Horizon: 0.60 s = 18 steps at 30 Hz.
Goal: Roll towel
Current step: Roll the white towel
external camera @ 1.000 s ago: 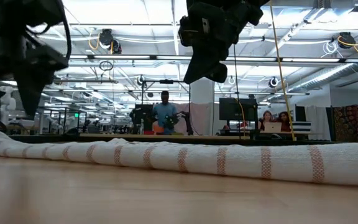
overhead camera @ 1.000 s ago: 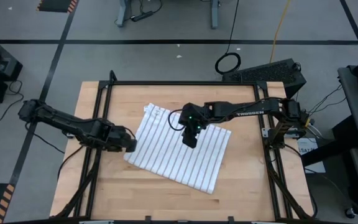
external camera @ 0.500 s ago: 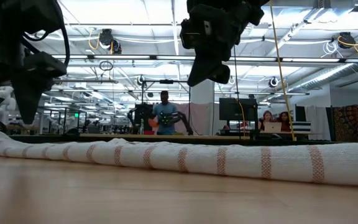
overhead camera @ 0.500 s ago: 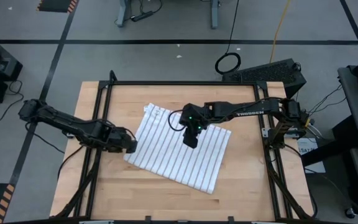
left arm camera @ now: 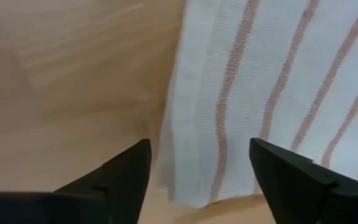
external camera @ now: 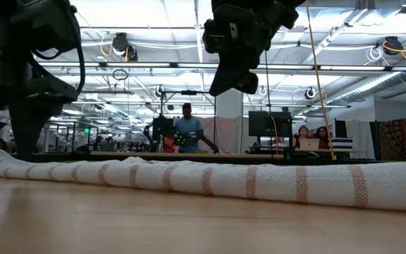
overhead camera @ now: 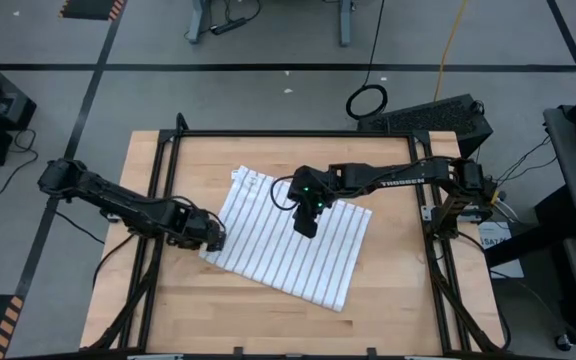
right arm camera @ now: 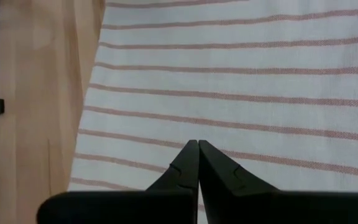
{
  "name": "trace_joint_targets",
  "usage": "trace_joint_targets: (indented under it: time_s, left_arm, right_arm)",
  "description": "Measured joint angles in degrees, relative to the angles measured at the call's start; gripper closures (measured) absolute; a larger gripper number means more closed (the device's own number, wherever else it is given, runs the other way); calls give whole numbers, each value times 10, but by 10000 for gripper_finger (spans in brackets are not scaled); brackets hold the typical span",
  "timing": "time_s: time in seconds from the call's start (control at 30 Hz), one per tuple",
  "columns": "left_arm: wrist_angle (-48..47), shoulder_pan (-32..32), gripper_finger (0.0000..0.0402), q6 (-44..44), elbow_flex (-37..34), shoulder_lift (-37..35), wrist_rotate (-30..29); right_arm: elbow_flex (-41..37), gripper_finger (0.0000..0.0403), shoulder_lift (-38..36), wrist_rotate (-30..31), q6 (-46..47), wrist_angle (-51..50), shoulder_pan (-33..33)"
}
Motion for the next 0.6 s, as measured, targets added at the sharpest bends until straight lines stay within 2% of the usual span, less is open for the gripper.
trace_joint_targets:
  time_s: [0.3,0.6]
  left_arm:
    - [37,0,222,31,2,51,5]
    - [31,6,362,131,3,80,0]
  right_arm:
    - [0,403,0,0,-10,4,0]
    - [0,403,0,-2,14,9,0]
